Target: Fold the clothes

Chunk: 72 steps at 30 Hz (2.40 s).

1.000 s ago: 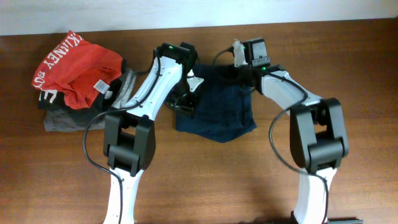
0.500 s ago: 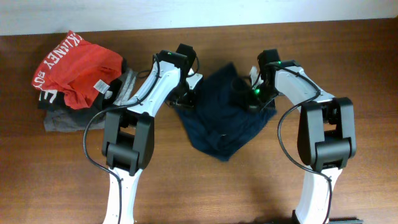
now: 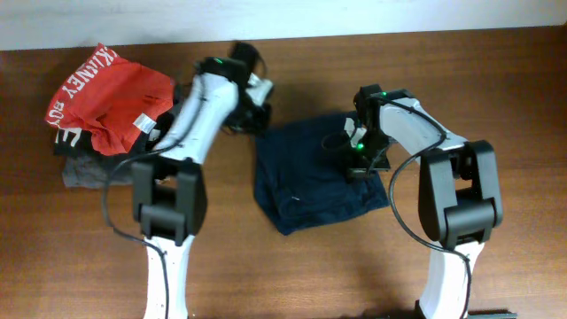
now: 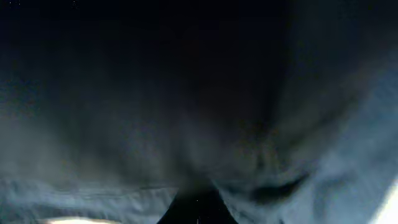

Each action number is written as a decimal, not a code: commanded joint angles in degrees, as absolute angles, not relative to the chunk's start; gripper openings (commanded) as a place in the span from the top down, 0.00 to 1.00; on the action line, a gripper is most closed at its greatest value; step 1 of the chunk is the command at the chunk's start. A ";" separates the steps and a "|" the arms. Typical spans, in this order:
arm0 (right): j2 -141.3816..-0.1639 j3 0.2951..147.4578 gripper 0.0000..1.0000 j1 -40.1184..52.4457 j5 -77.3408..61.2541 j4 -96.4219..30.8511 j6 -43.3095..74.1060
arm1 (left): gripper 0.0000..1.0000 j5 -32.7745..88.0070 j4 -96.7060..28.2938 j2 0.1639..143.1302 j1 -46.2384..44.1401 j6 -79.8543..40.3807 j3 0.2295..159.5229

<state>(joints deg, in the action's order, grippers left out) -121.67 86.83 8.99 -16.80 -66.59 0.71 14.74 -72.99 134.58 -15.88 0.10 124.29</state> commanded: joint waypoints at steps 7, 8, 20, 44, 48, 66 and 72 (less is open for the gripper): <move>-110.72 86.19 0.90 9.06 -18.92 -61.14 -3.90 | 0.38 28.60 -87.48 133.67 -6.94 2.24 128.49; -111.04 86.15 0.88 9.04 -18.85 -59.61 -3.03 | 0.38 30.81 -88.18 133.69 -6.96 2.24 126.63; -121.62 86.04 0.96 8.91 -18.63 -52.99 5.19 | 0.39 45.17 -79.79 133.69 -10.63 1.21 102.28; -122.32 86.04 0.96 8.99 -18.83 -54.74 5.80 | 0.30 50.17 -45.12 133.69 -21.78 -22.74 86.50; -122.32 86.04 0.96 8.99 -18.83 -55.24 5.80 | 0.45 50.15 -38.74 133.71 -21.74 -24.38 86.50; -114.24 91.66 0.96 4.69 -18.65 -71.48 -0.99 | 0.99 45.74 -37.45 126.54 -17.80 -12.23 89.76; -102.48 96.33 0.95 2.28 -18.61 -73.30 -1.28 | 0.99 45.84 -37.63 117.82 -9.56 -6.98 100.20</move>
